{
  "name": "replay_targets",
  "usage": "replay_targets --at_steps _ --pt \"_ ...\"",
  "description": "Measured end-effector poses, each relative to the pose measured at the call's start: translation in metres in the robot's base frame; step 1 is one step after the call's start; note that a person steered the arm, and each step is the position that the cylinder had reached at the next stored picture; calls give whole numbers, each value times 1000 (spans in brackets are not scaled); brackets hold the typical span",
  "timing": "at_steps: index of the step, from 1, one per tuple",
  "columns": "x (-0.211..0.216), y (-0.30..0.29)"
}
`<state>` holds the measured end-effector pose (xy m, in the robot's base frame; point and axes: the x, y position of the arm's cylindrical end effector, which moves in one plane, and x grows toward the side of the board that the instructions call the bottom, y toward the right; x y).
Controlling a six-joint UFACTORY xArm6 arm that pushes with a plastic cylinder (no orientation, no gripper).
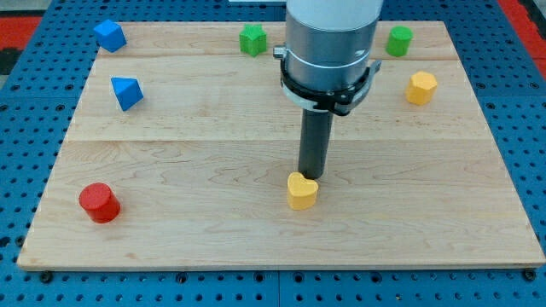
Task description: Push the red star towards the bottom right
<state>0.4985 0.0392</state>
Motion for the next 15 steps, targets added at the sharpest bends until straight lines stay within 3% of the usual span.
replay_targets --at_steps 3,4,6,7,9,11,12,13,15 --pt "-9 -21" --pt "-48 -55" --pt "-162 -65" --pt "-199 -64" --pt "-183 -6" --pt "-111 6" --pt "-147 -13" --pt "-141 -10" --pt "-66 92"
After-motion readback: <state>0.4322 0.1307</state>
